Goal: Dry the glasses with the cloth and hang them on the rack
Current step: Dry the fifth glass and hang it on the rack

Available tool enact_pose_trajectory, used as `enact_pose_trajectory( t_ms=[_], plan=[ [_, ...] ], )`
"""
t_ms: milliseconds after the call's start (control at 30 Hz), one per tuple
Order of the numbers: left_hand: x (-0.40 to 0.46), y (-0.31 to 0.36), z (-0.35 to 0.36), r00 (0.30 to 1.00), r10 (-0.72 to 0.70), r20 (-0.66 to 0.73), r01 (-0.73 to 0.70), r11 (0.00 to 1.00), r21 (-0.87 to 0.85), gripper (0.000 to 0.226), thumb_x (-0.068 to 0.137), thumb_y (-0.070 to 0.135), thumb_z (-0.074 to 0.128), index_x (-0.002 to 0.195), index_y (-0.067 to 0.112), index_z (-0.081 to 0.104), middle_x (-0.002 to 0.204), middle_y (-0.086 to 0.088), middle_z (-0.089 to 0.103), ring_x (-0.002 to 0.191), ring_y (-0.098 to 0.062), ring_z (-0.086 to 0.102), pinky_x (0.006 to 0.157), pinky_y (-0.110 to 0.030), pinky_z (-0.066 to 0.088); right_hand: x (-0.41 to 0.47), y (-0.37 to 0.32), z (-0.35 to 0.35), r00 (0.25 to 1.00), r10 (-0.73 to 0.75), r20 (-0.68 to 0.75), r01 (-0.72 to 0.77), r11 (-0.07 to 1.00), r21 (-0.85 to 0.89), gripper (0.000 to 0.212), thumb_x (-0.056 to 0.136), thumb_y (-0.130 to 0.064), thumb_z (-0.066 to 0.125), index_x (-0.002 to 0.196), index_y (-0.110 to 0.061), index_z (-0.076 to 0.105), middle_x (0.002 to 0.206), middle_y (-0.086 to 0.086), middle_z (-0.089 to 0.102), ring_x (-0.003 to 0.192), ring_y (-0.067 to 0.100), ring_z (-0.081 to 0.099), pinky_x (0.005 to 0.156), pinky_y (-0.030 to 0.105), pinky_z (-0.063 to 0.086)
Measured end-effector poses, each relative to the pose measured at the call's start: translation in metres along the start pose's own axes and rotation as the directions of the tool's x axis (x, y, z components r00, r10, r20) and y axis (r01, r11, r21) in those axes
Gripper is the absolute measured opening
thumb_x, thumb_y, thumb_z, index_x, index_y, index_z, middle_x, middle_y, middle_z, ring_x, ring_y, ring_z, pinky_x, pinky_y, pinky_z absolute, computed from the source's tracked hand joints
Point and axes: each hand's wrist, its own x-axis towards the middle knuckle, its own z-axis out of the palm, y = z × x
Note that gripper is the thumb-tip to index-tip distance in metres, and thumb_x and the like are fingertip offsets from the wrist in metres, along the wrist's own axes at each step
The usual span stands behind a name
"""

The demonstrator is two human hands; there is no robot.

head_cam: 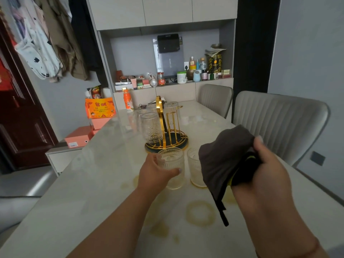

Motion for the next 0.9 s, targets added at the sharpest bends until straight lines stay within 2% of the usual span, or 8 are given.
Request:
enact_pose_trajectory(
  t_ms=[133, 233, 333, 400, 467, 567, 700, 900],
  plan=[
    [-0.005, 0.011, -0.014, 0.999, -0.037, -0.02, 0.031, 0.97, -0.24, 0.055, 0.069, 0.026, 0.086, 0.111, 0.02, 0.052, 0.102, 0.004, 0.062, 0.089, -0.011, 0.061, 0.073, -0.028, 0.051, 0.002, 0.019, -0.007, 0.999, -0.027, -0.023, 0.024, 0.993, -0.113, 0.036, 0.097, -0.035, 0.045, 0.116, -0.013, 0.066, 0.11, 0.008, 0.073, 0.098, 0.025, 0.071, 0.082, 0.042, 0.056],
    [-0.019, 0.024, -0.025, 0.998, -0.048, 0.051, 0.066, 0.898, -0.434, 0.05, 0.074, 0.028, 0.082, 0.116, 0.018, 0.057, 0.11, -0.003, 0.068, 0.098, -0.021, 0.066, 0.084, -0.039, 0.054, -0.001, 0.038, -0.002, 0.996, -0.088, 0.034, 0.094, 0.931, -0.353, 0.03, 0.099, -0.035, 0.043, 0.107, -0.022, 0.069, 0.103, 0.001, 0.074, 0.101, 0.022, 0.069, 0.09, 0.043, 0.052],
    [-0.038, 0.035, -0.03, 0.995, 0.002, 0.102, 0.056, 0.821, -0.567, 0.041, 0.077, 0.033, 0.076, 0.11, 0.013, 0.063, 0.098, -0.004, 0.074, 0.087, -0.018, 0.073, 0.073, -0.033, 0.06, -0.014, 0.065, 0.004, 0.946, -0.21, 0.246, 0.322, 0.649, -0.689, 0.021, 0.095, -0.042, 0.046, 0.097, -0.04, 0.067, 0.102, -0.017, 0.07, 0.096, 0.001, 0.063, 0.081, 0.015, 0.048],
    [-0.052, 0.038, -0.033, 0.994, 0.056, 0.091, 0.004, 0.832, -0.555, 0.023, 0.093, 0.026, 0.061, 0.102, 0.005, 0.061, 0.083, -0.003, 0.071, 0.072, -0.017, 0.07, 0.053, -0.019, 0.053, -0.021, 0.081, 0.008, 0.848, -0.205, 0.489, 0.528, 0.415, -0.741, 0.022, 0.089, -0.053, 0.039, 0.105, -0.061, 0.052, 0.122, -0.041, 0.051, 0.12, -0.013, 0.045, 0.097, 0.006, 0.034],
    [-0.06, 0.037, -0.034, 0.991, 0.078, 0.109, -0.002, 0.823, -0.569, 0.024, 0.101, 0.026, 0.047, 0.105, 0.006, 0.06, 0.092, -0.005, 0.068, 0.082, -0.02, 0.066, 0.063, -0.02, 0.056, -0.018, 0.09, 0.01, 0.781, -0.181, 0.597, 0.623, 0.291, -0.726, 0.03, 0.087, -0.056, 0.031, 0.113, -0.071, 0.036, 0.127, -0.059, 0.027, 0.134, -0.018, 0.021, 0.106, 0.002, 0.015],
    [-0.069, 0.034, -0.034, 0.976, 0.124, 0.179, 0.034, 0.723, -0.69, 0.044, 0.092, 0.042, 0.055, 0.12, 0.011, 0.064, 0.12, -0.017, 0.068, 0.109, -0.032, 0.066, 0.092, -0.048, 0.053, -0.005, 0.083, 0.016, 0.835, -0.122, 0.537, 0.535, 0.412, -0.738, 0.036, 0.086, -0.058, 0.034, 0.116, -0.077, 0.031, 0.139, -0.045, 0.032, 0.137, -0.009, 0.027, 0.116, 0.021, 0.021],
    [-0.074, 0.043, -0.039, 0.992, 0.066, 0.105, 0.047, 0.589, -0.807, 0.053, 0.079, 0.04, 0.062, 0.119, 0.005, 0.064, 0.113, -0.021, 0.07, 0.103, -0.037, 0.069, 0.085, -0.046, 0.055, 0.0, 0.08, 0.012, 0.906, 0.022, 0.423, 0.297, 0.677, -0.673, 0.053, 0.084, -0.056, 0.038, 0.133, -0.04, 0.052, 0.125, -0.013, 0.065, 0.118, 0.005, 0.059, 0.104, 0.034, 0.044],
    [-0.072, 0.044, -0.047, 0.996, 0.083, 0.013, -0.053, 0.738, -0.673, 0.052, 0.079, 0.051, 0.066, 0.109, 0.009, 0.067, 0.097, -0.013, 0.072, 0.078, -0.017, 0.072, 0.061, -0.028, 0.055, -0.021, 0.096, 0.017, 0.808, -0.078, 0.585, 0.579, 0.296, -0.76, 0.043, 0.082, -0.062, 0.029, 0.116, -0.082, 0.014, 0.143, -0.047, 0.006, 0.134, -0.023, 0.007, 0.107, 0.003, 0.011]
  ],
)
